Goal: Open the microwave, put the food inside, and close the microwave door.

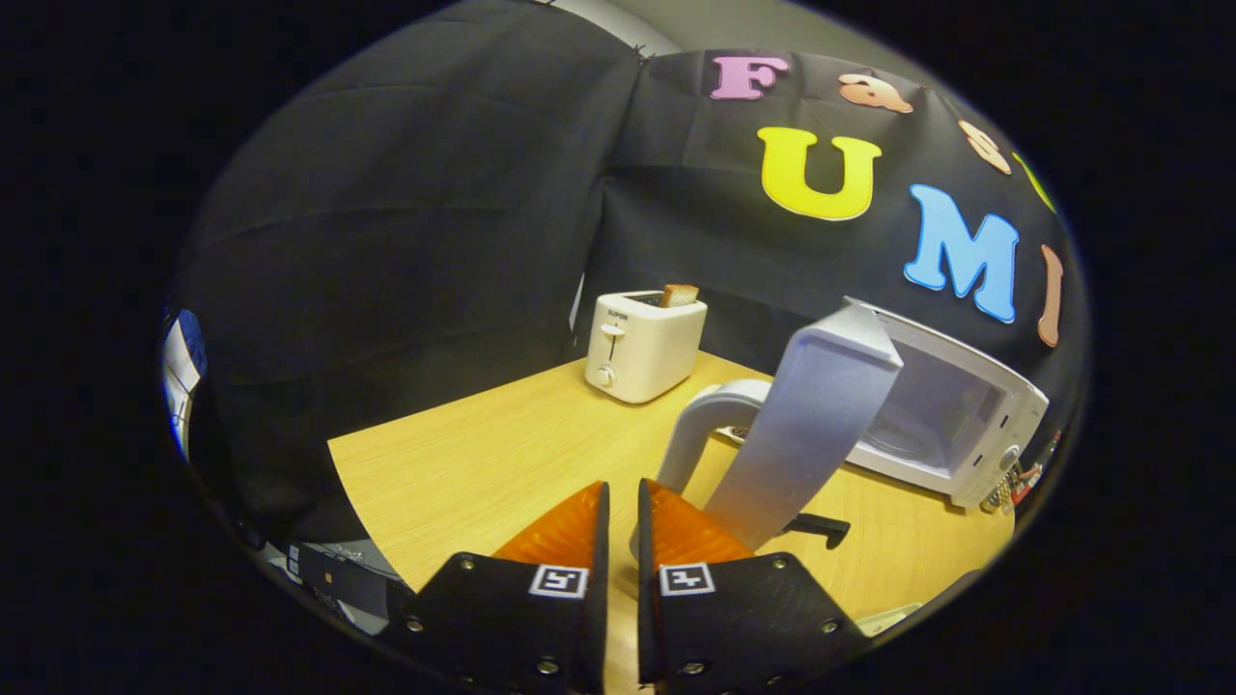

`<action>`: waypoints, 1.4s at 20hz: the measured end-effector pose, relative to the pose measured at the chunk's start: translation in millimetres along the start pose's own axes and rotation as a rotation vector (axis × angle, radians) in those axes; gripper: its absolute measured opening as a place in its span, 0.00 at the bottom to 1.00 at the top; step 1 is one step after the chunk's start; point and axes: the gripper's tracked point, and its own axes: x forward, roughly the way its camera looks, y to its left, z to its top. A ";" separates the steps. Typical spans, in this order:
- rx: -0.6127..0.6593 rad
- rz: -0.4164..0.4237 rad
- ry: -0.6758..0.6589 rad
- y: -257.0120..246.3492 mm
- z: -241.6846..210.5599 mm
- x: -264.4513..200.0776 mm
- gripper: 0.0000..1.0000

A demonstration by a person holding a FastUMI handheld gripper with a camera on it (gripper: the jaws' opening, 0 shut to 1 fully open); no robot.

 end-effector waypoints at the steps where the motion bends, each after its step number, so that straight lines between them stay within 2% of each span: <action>1: 0.004 0.012 -0.013 3.3 4.1 -1.9 0.24; 2: 0.001 0.018 -0.026 7.4 8.3 -7.6 0.45; 3: -0.003 0.020 -0.037 10.1 12.8 -13.9 0.53; 4: -0.008 0.016 -0.048 11.3 15.0 -19.7 0.73; 6: -0.016 -0.004 -0.070 9.1 20.5 -33.6 0.98; 10: 0.000 -0.047 -0.123 -11.3 27.9 -69.8 0.97; 17: 0.121 -0.157 -0.150 -71.5 17.8 -128.7 0.97; 28: 0.182 -0.384 -0.026 -165.7 -66.2 -169.2 0.97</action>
